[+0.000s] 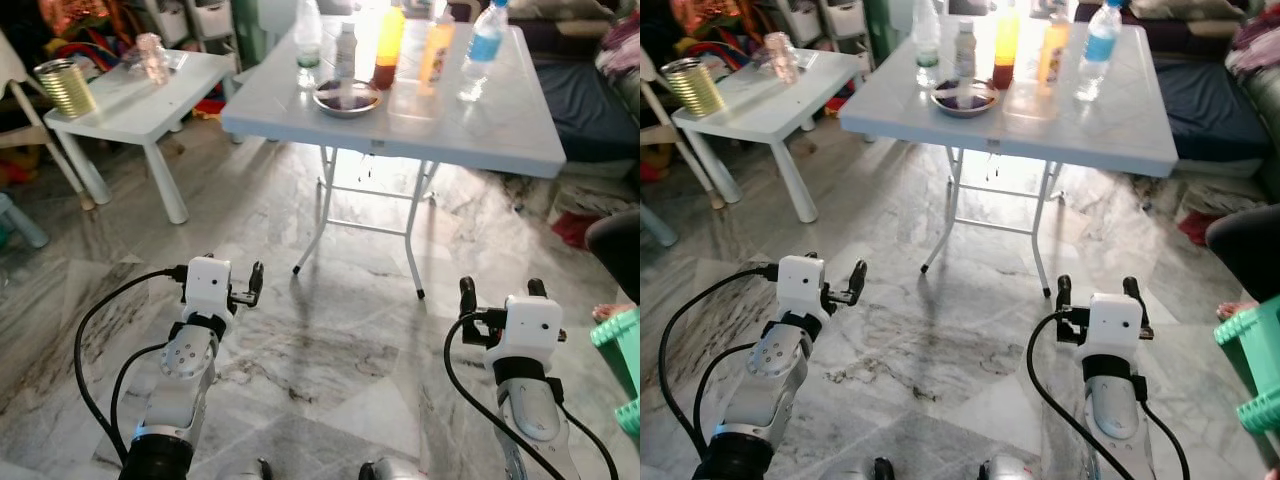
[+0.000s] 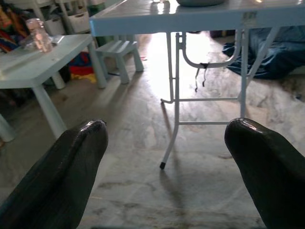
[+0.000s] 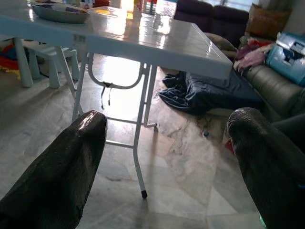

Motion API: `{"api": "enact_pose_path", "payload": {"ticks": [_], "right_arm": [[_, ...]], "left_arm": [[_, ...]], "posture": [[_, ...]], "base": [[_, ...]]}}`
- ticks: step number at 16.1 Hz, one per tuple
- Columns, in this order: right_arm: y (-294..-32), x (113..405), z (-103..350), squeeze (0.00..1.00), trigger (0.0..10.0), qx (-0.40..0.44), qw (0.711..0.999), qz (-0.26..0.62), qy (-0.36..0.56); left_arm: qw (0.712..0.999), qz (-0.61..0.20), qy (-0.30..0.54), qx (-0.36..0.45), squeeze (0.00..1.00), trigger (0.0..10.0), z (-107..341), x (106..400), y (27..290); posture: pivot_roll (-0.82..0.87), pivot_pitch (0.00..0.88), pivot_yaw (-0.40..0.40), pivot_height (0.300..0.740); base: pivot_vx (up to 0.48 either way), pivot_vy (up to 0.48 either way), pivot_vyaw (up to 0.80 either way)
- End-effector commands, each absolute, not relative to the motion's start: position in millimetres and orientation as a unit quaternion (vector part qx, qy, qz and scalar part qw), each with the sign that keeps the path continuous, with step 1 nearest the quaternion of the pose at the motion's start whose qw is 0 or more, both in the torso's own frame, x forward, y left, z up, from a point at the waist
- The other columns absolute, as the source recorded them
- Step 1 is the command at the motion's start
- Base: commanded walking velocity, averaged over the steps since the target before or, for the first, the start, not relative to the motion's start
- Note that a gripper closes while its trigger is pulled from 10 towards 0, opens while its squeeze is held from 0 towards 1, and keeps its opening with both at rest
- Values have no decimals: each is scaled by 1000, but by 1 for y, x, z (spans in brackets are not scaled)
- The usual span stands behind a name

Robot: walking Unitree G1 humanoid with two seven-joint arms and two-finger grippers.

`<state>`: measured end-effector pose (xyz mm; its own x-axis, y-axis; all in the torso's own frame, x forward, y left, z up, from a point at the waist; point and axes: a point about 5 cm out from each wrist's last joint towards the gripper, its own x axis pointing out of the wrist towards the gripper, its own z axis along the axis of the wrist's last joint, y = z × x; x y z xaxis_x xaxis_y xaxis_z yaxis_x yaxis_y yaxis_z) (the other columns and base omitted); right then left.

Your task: Restocking fridge

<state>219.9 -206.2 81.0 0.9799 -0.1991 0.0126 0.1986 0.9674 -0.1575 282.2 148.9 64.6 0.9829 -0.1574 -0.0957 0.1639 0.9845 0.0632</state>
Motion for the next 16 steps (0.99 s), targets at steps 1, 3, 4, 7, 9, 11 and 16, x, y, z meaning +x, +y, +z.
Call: {"api": "enact_pose_path", "payload": {"ticks": [1,3,4,7,9,11,16], "right_arm": [[-205,220,87,0,10000,-71,993,-99,-7],[-199,231,91,0,10000,-75,994,-76,-15],[-196,236,94,0,10000,-76,995,-67,-19],[-193,240,98,0,10000,-77,995,-56,-24],[-190,243,99,0,10000,-74,996,-45,-26],[-187,244,100,0,10000,-74,996,-31,-25],[-182,243,101,0,10000,-77,997,-9,-30]], "left_arm": [[995,-85,49,36,0,10000,64,284,149],[995,-87,45,22,0,10000,65,279,148],[995,-83,44,21,0,10000,64,278,149],[996,-79,42,17,0,10000,65,276,149],[996,-77,40,15,0,10000,67,276,149],[996,-74,39,14,0,10000,67,275,149],[996,-77,39,14,0,10000,67,275,147]], "posture": [[-100,84,41,740],[-74,89,15,740],[-67,92,8,740],[-55,106,-8,740],[-48,116,-17,740],[-47,120,-20,740],[-48,119,-23,740]], "base": [[0,0,0],[0,0,-509],[262,0,0],[293,0,0],[324,0,0],[358,0,0],[396,0,441]]}}
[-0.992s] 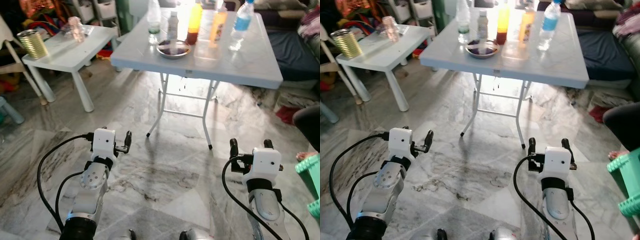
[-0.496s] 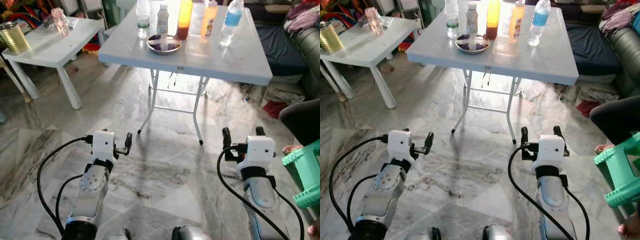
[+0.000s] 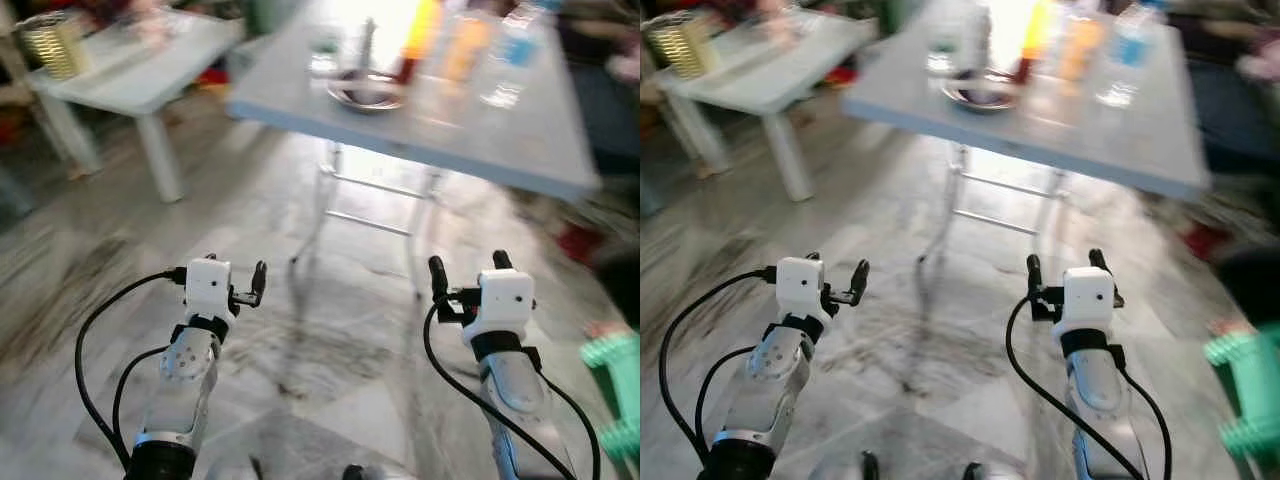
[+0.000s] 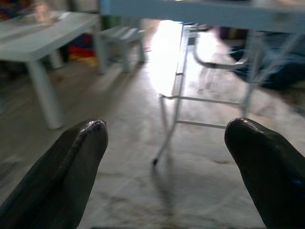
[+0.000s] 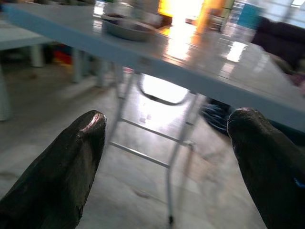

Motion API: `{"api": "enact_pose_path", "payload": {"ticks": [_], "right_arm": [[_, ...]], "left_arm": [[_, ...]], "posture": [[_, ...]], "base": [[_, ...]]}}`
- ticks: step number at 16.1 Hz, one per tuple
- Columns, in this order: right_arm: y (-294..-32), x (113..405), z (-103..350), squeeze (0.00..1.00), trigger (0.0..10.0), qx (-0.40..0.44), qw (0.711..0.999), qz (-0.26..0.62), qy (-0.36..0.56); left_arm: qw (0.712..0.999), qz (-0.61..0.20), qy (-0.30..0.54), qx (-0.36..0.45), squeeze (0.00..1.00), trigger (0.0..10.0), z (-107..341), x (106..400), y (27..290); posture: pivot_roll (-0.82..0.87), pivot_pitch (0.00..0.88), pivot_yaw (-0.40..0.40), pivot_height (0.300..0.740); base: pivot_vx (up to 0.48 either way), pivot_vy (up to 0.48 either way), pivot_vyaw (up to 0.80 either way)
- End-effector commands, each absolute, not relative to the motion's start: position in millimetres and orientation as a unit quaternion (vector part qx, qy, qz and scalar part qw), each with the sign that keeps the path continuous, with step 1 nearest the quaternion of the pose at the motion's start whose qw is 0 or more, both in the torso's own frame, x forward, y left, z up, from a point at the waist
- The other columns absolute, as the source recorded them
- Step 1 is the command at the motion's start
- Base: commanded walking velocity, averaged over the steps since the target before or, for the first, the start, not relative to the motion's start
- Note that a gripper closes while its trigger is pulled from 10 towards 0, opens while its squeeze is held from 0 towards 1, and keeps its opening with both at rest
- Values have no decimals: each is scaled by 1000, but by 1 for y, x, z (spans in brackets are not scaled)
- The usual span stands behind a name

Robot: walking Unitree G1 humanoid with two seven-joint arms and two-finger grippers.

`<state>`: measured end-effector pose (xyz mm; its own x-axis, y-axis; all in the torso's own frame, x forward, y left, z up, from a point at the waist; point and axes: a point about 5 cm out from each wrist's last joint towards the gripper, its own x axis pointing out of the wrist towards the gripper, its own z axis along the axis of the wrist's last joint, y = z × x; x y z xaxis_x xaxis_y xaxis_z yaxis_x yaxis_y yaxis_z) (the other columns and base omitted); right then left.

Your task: Restocking fridge

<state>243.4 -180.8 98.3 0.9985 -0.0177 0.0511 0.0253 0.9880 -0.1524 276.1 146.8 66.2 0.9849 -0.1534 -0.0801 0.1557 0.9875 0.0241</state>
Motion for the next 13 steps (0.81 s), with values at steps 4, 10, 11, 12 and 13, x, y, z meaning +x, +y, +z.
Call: {"api": "enact_pose_path", "payload": {"ticks": [4,10,11,12,13], "right_arm": [[-180,247,102,0,10000,-79,996,-3,-32],[-176,250,101,0,10000,-73,997,4,-27],[-176,251,100,0,10000,-58,998,-1,-20],[-177,252,99,0,10000,-60,998,-4,-13],[-177,252,98,0,10000,-60,998,-2,-14]], "left_arm": [[997,-71,34,15,0,10000,69,277,149],[997,-72,36,15,0,10000,68,276,147],[997,-73,37,15,0,10000,67,276,147],[996,-73,37,16,0,10000,68,277,147],[997,-73,37,17,0,10000,68,277,147]], "posture": [[-35,118,-34,740],[-33,113,-36,740],[-33,113,-36,740],[-33,111,-35,740],[-33,111,-36,740]], "base": [[410,0,322],[409,0,147],[371,0,-506],[360,0,-800],[360,0,-800]]}}
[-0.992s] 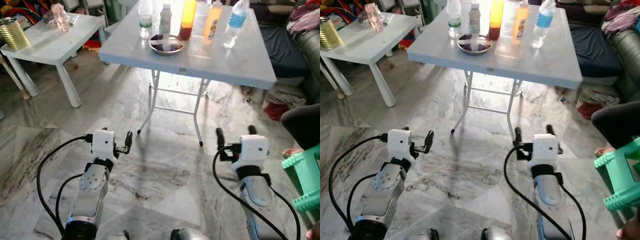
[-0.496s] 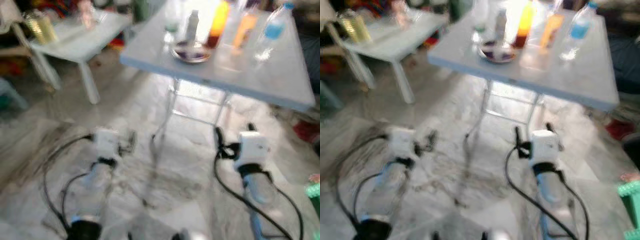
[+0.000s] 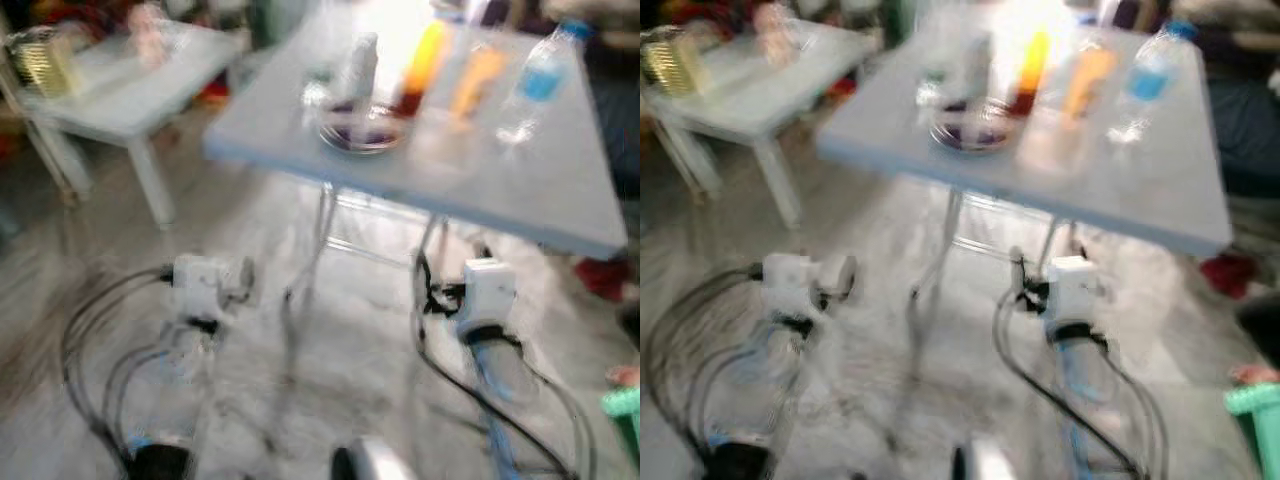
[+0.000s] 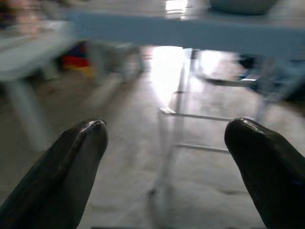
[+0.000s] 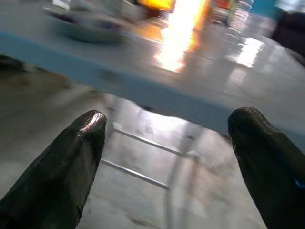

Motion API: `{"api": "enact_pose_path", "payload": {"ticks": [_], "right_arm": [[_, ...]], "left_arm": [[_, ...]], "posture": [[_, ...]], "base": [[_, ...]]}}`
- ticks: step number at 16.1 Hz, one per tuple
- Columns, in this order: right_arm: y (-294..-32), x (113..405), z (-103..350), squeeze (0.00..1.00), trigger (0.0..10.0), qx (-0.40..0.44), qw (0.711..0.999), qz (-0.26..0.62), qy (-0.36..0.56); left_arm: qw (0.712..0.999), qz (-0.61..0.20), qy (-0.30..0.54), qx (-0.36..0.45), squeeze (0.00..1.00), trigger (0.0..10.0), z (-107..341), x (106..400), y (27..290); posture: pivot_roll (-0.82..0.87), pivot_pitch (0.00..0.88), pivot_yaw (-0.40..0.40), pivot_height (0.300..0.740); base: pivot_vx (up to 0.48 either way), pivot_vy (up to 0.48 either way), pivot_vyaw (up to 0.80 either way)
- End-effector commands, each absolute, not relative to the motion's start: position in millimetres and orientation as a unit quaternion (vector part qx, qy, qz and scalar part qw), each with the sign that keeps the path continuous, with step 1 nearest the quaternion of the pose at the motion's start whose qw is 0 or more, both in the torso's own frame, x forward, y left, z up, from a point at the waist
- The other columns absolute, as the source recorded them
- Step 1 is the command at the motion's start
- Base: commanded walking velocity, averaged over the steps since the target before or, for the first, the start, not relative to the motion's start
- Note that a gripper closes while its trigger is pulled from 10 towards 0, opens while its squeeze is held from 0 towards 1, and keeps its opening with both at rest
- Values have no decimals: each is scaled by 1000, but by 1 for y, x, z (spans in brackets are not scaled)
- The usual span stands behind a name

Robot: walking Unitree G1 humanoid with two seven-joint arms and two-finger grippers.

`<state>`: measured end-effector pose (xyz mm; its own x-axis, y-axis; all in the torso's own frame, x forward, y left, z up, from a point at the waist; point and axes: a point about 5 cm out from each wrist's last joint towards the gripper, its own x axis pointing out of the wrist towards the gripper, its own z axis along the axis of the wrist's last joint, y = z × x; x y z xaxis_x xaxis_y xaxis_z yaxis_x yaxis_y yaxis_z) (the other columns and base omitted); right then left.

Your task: Restocking fridge

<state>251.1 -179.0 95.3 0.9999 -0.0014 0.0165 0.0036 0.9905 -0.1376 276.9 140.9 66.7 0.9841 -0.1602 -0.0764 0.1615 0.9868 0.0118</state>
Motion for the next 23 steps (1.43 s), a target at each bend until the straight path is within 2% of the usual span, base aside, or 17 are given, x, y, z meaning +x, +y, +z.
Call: {"api": "enact_pose_path", "payload": {"ticks": [1,5,8,13,18,23], "right_arm": [[-176,252,98,0,10000,-58,998,-1,-14],[-174,254,100,0,10000,-55,998,5,-21],[-172,255,101,0,10000,-59,998,10,-25],[-174,261,106,0,10000,-57,998,12,-36],[-167,269,106,0,10000,-61,997,29,-40],[-160,273,103,0,10000,-72,995,68,-34]], "left_arm": [[997,-72,36,17,0,10000,68,277,147],[997,-70,35,17,0,10000,68,278,147],[997,-62,36,27,0,10000,69,278,150],[996,-41,48,67,0,10000,71,271,187],[996,-44,46,60,0,10000,71,277,175],[997,-36,37,50,0,10000,71,277,167]], "posture": [[-32,110,-37,740],[-28,109,-42,740],[-25,108,-44,740],[-1,113,-44,740],[9,93,-56,740],[44,88,-111,740]], "base": [[364,0,-800],[352,0,-752],[90,0,0],[0,0,0],[0,0,0],[0,0,0]]}}
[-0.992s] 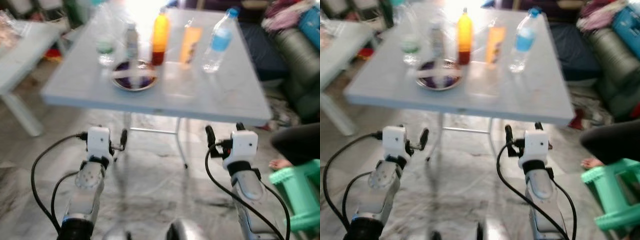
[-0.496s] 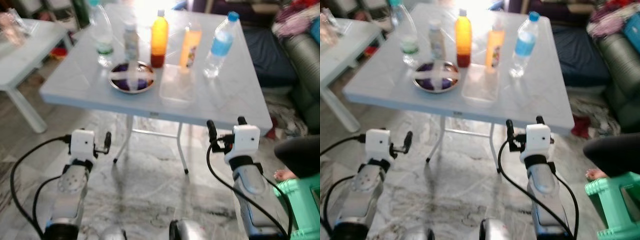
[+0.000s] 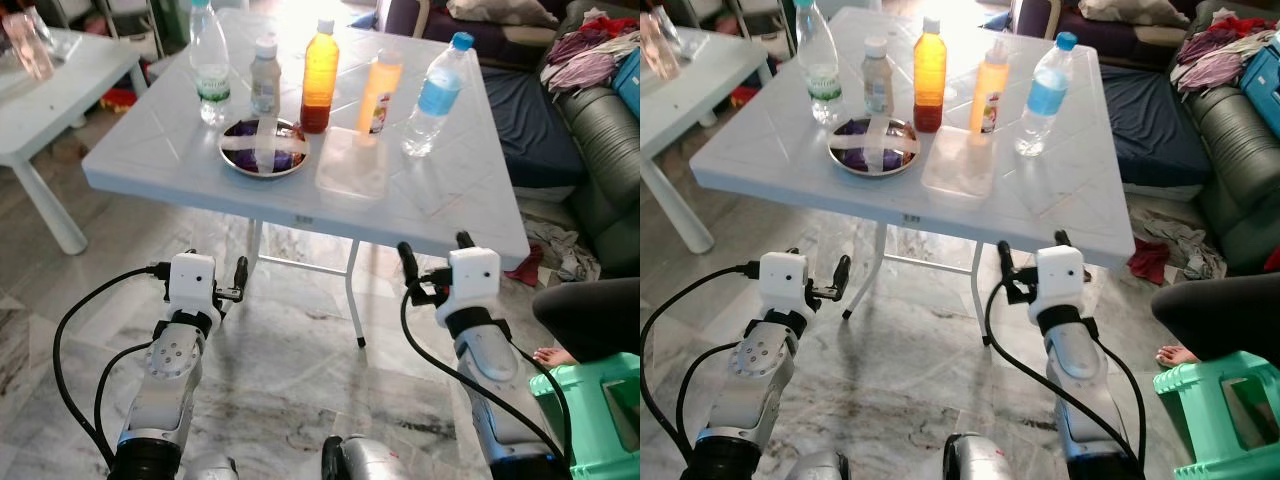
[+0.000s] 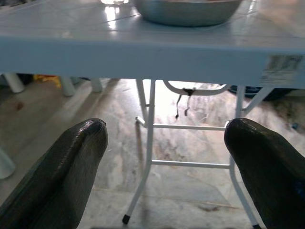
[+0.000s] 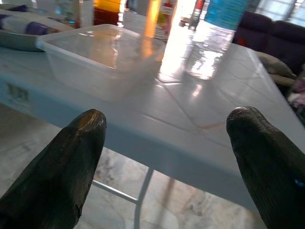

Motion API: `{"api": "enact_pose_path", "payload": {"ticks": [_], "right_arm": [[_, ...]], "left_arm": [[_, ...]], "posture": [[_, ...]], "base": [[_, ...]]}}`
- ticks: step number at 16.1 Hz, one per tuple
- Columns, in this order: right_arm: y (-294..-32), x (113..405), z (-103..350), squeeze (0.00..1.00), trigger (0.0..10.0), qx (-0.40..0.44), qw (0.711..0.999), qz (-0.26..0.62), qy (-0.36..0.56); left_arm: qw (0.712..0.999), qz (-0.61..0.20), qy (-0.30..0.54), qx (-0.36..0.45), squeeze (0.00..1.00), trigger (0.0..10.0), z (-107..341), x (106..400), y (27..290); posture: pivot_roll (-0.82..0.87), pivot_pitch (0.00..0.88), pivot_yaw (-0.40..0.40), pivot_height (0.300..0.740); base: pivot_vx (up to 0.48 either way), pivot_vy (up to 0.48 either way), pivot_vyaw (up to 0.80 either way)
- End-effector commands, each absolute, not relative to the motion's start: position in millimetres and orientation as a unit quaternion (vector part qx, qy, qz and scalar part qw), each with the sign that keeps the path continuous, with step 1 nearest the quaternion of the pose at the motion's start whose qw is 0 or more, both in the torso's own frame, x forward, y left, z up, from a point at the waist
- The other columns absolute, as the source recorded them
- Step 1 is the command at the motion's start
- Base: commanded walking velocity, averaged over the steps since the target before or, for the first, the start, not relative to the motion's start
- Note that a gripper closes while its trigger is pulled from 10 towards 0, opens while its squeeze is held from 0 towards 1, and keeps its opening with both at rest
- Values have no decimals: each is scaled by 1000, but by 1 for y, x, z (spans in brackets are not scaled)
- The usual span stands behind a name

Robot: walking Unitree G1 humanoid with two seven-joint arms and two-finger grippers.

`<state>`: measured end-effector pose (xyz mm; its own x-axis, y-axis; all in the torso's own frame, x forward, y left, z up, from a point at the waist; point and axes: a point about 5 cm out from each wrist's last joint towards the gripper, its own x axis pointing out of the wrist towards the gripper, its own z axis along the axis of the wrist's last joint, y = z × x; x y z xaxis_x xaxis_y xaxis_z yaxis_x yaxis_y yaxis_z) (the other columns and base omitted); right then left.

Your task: Restocking fridge

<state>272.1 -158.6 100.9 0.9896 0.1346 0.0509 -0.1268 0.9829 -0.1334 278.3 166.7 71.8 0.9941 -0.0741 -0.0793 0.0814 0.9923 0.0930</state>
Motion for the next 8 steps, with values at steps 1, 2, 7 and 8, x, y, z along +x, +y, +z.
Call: {"api": "enact_pose_path", "payload": {"ticks": [1,2,7,8], "right_arm": [[-160,274,103,0,10000,-72,994,68,-35],[-161,276,104,0,10000,-70,995,64,-38],[-174,260,101,0,10000,-63,997,0,-43],[-179,255,100,0,10000,-63,997,-17,-43]], "left_arm": [[997,-35,37,49,0,10000,71,277,166],[997,-45,38,50,0,10000,70,277,162],[990,-120,51,60,0,10000,69,294,138],[987,-138,55,61,0,10000,69,296,132]], "posture": [[44,88,-111,740],[32,83,-91,740],[-59,83,20,740],[-90,85,55,740]], "base": [[0,0,0],[0,0,0],[0,0,0],[0,0,0]]}}
